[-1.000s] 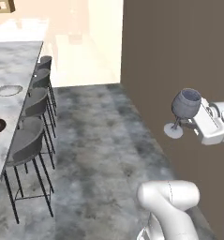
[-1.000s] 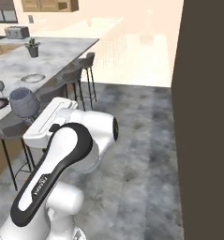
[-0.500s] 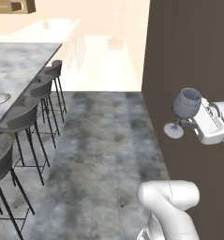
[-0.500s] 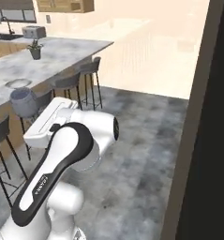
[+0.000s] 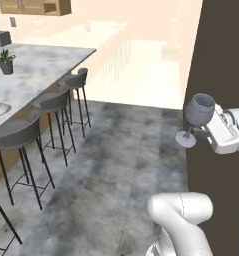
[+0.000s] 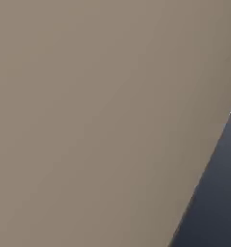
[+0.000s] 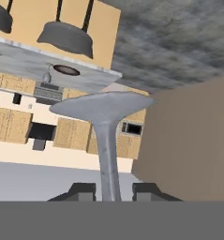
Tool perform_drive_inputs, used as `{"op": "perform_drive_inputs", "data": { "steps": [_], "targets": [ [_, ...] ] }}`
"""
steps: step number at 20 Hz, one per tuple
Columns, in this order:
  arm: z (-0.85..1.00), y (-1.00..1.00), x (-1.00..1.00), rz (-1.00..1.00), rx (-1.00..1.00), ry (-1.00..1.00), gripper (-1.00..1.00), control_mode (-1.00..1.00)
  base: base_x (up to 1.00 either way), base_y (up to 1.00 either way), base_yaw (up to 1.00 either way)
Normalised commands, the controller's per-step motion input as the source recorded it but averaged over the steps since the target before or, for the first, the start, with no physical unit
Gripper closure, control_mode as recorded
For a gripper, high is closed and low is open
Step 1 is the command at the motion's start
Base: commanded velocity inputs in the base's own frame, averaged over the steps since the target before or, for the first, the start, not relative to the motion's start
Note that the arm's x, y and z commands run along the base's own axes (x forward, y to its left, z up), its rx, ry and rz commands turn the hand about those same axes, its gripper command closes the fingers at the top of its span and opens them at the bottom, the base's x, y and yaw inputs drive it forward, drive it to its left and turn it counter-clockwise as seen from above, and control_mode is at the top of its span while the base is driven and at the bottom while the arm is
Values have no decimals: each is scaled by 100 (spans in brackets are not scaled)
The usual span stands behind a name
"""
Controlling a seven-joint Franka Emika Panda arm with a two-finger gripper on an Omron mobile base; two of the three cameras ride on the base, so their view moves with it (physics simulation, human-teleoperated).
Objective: Retrieve the wine glasses from the counter and place one next to each plate.
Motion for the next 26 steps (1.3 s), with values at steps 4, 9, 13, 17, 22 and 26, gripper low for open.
{"op": "perform_drive_inputs", "data": {
  "steps": [4, 9, 13, 17, 22, 26],
  "targets": [
    [0, 0, 0, 0, 0, 0, 100, 100, 95, -73, 51],
    [0, 0, 0, 0, 0, 0, 100, 100, 87, -59, 51],
    [0, 0, 0, 0, 0, 0, 100, 100, 64, -41, 49],
    [0, 0, 0, 0, 0, 0, 100, 100, 62, -62, 46],
    [0, 0, 0, 0, 0, 0, 100, 100, 58, -60, 32],
    [0, 0, 0, 0, 0, 0, 100, 100, 41, -15, 24]
  ]
}}
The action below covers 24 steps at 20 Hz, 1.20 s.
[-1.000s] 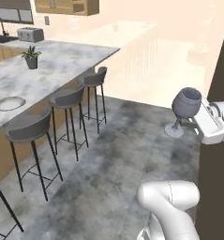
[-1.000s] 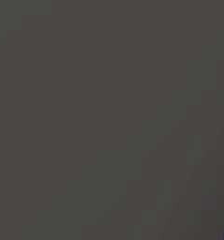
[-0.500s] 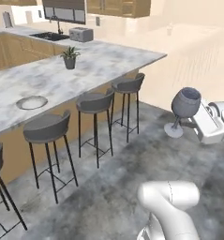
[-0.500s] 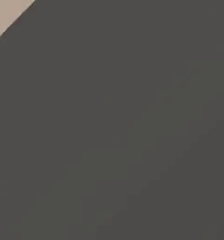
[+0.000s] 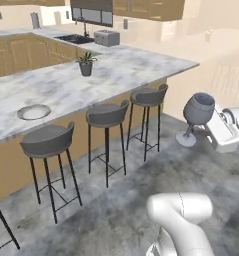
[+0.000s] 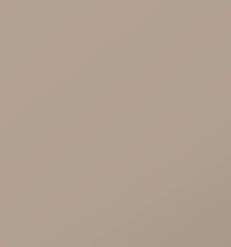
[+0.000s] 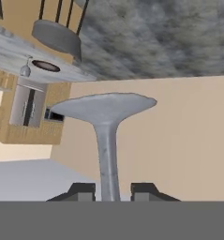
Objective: Retrieve the wine glasses from the counter and place one next to each plate.
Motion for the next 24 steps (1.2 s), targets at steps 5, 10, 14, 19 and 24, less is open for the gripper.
{"op": "perform_drive_inputs", "data": {
  "steps": [5, 10, 14, 19, 24],
  "targets": [
    [0, 0, 0, 0, 0, 0, 100, 100, 42, -3, 22],
    [0, 0, 0, 0, 0, 0, 100, 100, 36, 0, 26],
    [0, 0, 0, 0, 0, 0, 100, 100, 62, -1, 28],
    [0, 0, 0, 0, 0, 0, 100, 100, 73, -5, 32],
    [0, 0, 0, 0, 0, 0, 100, 100, 93, -24, 34]
  ]
}}
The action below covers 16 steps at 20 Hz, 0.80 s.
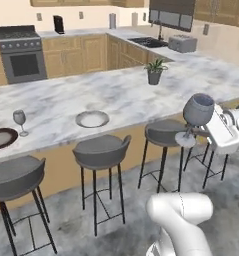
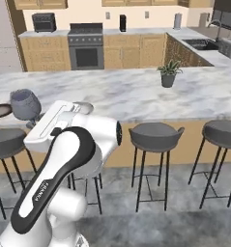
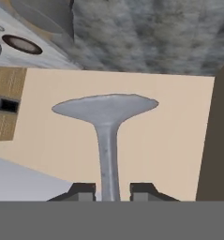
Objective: Retrieve the wine glasses from the counter and place one next to each plate.
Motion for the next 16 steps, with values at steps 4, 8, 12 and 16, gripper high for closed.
{"op": "perform_drive_inputs", "data": {
  "steps": [4, 8, 12, 16],
  "targets": [
    [0, 0, 0, 0, 0, 0, 100, 100, 89, -22, 19],
    [0, 0, 0, 0, 0, 0, 100, 100, 92, -19, 14],
    [0, 0, 0, 0, 0, 0, 100, 100, 71, -37, 20],
    [0, 0, 0, 0, 0, 0, 100, 100, 49, -45, 26]
  ]
}}
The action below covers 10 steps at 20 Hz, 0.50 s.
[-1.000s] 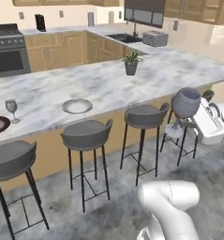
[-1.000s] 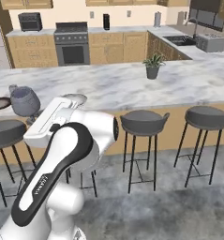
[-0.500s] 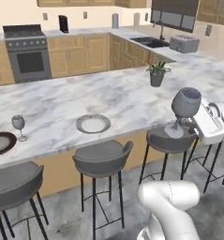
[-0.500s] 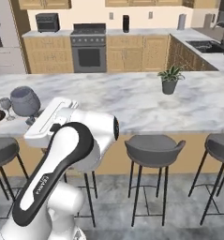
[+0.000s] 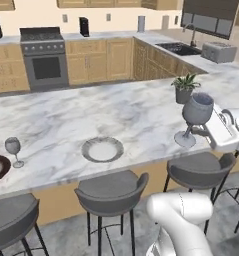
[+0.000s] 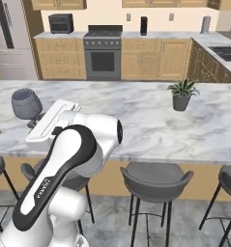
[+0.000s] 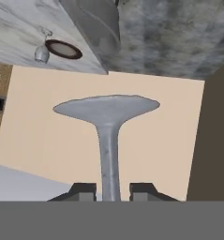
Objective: Retrieve the wine glasses from the counter and place one next to each plate.
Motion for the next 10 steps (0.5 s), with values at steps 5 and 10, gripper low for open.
{"op": "perform_drive_inputs", "data": {
  "steps": [5, 10],
  "targets": [
    [0, 0, 0, 0, 0, 0, 100, 100, 35, -32, 29],
    [0, 0, 0, 0, 0, 0, 100, 100, 41, -10, 23]
  ]
}}
